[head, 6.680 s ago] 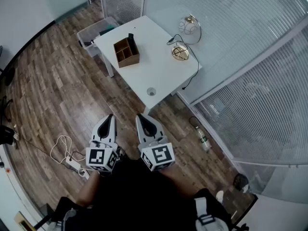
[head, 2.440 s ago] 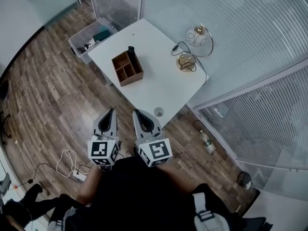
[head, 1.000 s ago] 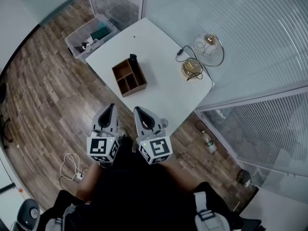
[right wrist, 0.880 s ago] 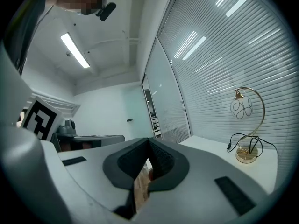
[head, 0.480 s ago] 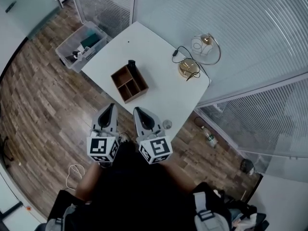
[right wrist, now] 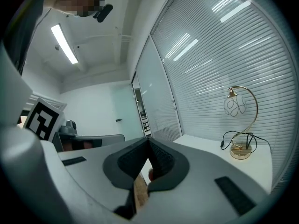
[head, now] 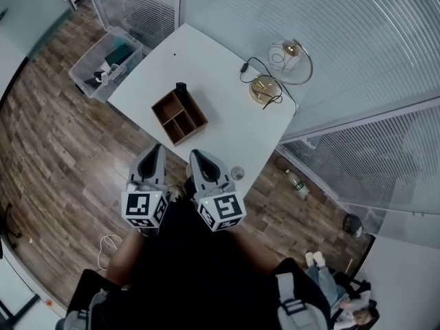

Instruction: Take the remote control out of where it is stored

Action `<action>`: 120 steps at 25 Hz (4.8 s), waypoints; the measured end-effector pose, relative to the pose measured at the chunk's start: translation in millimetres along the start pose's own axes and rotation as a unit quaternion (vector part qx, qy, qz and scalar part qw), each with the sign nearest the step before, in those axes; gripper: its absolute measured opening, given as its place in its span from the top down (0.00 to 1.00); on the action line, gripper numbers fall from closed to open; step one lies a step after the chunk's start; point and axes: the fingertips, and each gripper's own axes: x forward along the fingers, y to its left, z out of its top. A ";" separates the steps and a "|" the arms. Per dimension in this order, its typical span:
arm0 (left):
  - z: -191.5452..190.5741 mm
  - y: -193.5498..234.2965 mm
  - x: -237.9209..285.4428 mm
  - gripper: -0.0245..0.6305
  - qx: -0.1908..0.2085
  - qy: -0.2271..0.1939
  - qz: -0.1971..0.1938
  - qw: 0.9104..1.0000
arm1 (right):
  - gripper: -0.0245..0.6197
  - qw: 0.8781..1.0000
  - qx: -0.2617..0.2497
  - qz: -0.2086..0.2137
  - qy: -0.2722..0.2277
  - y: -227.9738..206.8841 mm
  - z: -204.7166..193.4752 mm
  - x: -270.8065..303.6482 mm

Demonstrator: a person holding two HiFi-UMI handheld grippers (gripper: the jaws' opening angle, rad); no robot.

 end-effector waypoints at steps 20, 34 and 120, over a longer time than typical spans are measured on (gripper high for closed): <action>-3.7 43.6 110.5 0.95 -0.019 0.038 0.015 0.999 | 0.96 0.999 0.024 0.014 0.040 -69.8 -5.1 107.2; -31.9 71.5 153.5 0.95 -0.045 0.072 0.025 0.996 | 0.96 0.994 0.030 0.023 0.107 -108.4 -46.4 172.1; -36.4 82.5 135.5 0.95 -0.058 0.066 0.043 0.995 | 0.85 0.985 -0.078 0.058 0.145 -136.8 -59.5 245.5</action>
